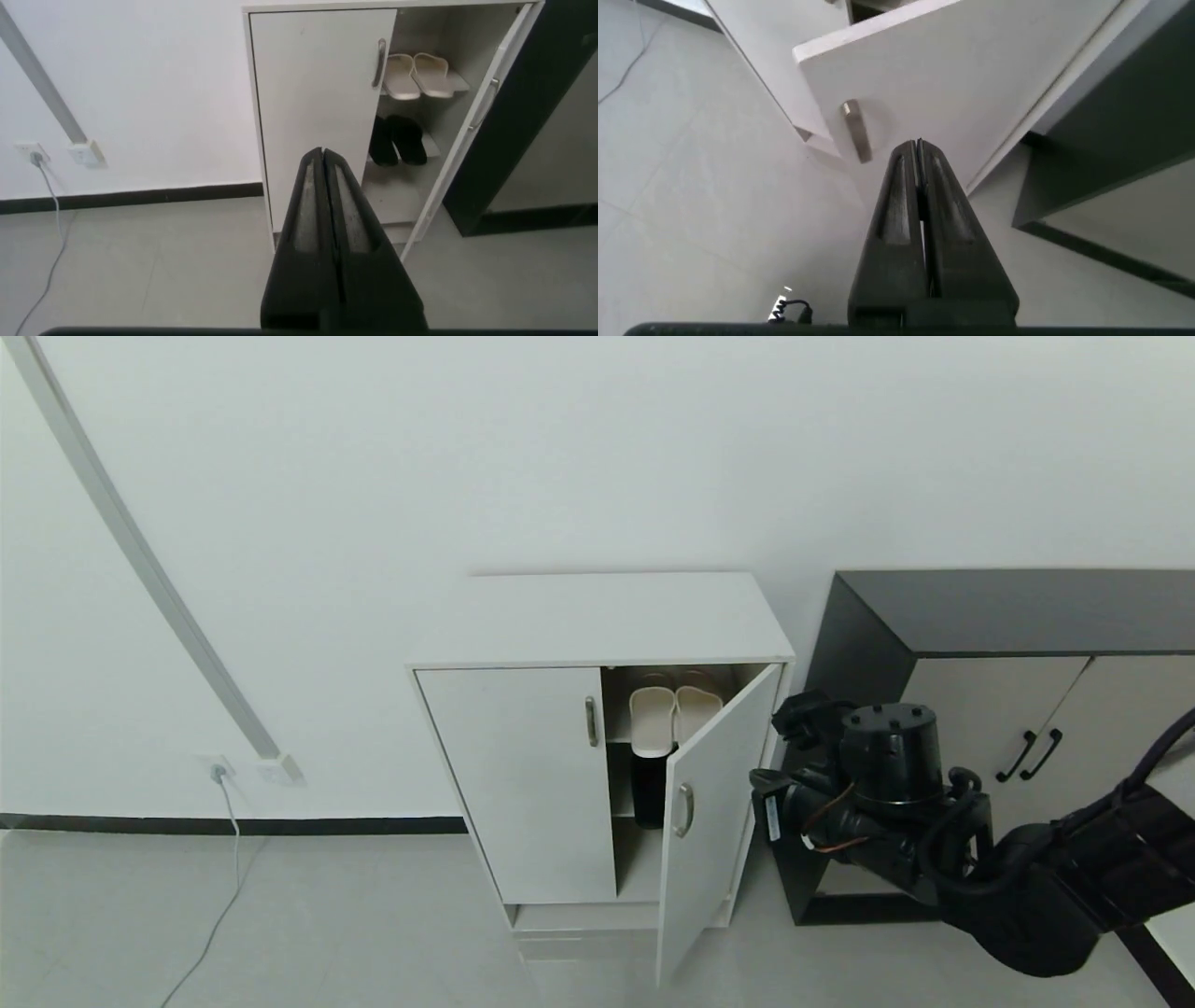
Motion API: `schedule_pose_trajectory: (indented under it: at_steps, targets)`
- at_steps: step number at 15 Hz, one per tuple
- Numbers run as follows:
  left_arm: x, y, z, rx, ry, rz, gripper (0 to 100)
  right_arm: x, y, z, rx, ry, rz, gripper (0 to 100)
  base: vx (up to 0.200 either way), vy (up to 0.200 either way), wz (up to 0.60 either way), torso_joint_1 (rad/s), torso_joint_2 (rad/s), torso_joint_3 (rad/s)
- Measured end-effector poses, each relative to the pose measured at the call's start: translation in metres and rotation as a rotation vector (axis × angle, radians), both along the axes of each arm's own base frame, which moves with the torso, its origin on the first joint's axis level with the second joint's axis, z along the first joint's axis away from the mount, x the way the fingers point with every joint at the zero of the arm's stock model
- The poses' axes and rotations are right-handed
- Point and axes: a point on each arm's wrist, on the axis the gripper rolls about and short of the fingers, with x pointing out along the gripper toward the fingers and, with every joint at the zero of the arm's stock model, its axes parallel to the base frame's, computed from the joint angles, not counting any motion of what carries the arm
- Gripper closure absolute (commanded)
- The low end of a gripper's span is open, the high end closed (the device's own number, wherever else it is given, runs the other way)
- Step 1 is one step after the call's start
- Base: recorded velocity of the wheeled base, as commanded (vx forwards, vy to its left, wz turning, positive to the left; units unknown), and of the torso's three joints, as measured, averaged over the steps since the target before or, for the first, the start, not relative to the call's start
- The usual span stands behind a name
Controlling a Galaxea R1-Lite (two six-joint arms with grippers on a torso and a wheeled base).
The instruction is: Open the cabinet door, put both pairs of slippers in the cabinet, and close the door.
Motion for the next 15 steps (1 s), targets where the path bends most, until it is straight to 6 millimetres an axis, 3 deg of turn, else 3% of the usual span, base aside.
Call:
schedule_pose_trajectory:
  at_steps: [5,10,15]
  targets:
    - [0.000,0.000,0.000,0.000,0.000,0.000,100,-0.019,-0.013,-0.021,-0.016,0.042,0.023,100,0.200,0.000,0.00,0.006,0.00,0.005]
    - [0.000,0.000,0.000,0.000,0.000,0.000,100,-0.030,-0.020,-0.026,-0.020,0.073,0.040,100,0.000,0.000,0.00,0.000,0.00,0.000]
    - [0.000,0.000,0.000,0.000,-0.001,0.000,100,-0.016,-0.013,-0.020,0.006,0.043,0.051,100,0.000,0.000,0.00,0.000,0.00,0.000]
